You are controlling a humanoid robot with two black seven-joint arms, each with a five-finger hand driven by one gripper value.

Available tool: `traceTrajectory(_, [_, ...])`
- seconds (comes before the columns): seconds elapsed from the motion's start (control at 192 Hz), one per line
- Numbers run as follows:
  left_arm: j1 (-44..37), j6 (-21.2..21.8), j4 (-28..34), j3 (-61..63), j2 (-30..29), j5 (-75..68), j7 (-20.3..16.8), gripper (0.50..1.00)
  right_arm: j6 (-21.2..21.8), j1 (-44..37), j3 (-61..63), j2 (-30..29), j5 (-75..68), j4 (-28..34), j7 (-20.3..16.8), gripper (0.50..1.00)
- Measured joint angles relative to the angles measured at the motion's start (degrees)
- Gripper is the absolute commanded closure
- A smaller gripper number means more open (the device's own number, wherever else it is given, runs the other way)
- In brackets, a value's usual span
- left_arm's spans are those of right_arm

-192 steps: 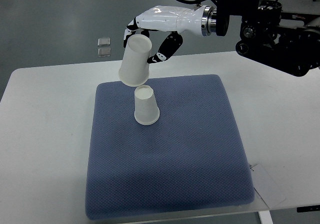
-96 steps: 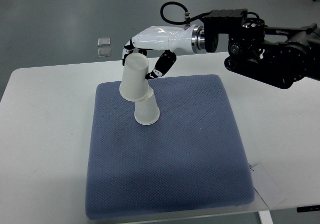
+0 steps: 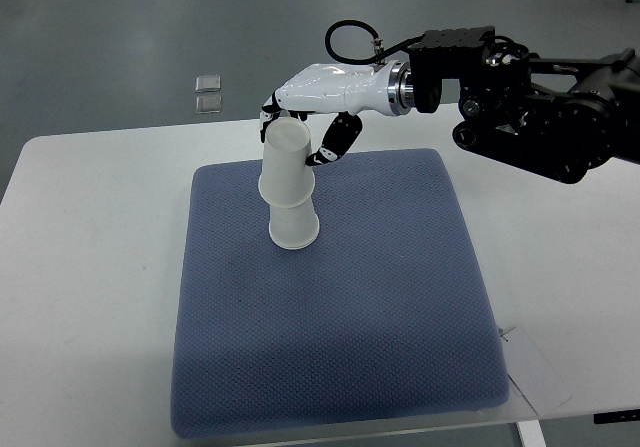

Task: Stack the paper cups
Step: 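Lower the held cup onto the upside-down cup on the pad, then open the right hand fingers to release the stacked cup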

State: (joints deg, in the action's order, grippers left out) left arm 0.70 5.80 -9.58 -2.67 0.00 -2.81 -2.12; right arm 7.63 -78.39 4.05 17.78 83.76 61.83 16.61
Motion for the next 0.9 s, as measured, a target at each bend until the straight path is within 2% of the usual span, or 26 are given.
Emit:
traceTrajectory(0.255, [0.0, 0.0, 0.0, 0.0, 0.0, 0.0, 0.0, 0.5, -0.3, 0.8, -1.3, -0.2, 0.1, -0.4, 0.0, 1.0])
traceTrajectory(0.385, [0.0, 0.0, 0.0, 0.0, 0.0, 0.0, 0.0, 0.5, -0.3, 1.1, -2.0, -0.2, 0.1, -0.4, 0.0, 0.914])
traceTrajectory(0.469, [0.0, 0.0, 0.0, 0.0, 0.0, 0.0, 0.0, 0.5, -0.3, 1.5, -2.1, -0.3, 0.1, -0.4, 0.0, 0.816])
traceTrajectory(0.562, [0.0, 0.0, 0.0, 0.0, 0.0, 0.0, 0.0, 0.5, -0.3, 1.8, -2.3, -0.4, 0.1, -0.4, -0.1, 0.758])
traceTrajectory(0.771, [0.0, 0.0, 0.0, 0.0, 0.0, 0.0, 0.0, 0.5, -0.3, 2.3, -2.5, -0.6, 0.0, -0.4, -0.1, 0.681])
traceTrajectory(0.901, [0.0, 0.0, 0.0, 0.0, 0.0, 0.0, 0.0, 0.5, -0.3, 2.3, -2.5, -0.6, 0.0, -0.4, -0.1, 0.675])
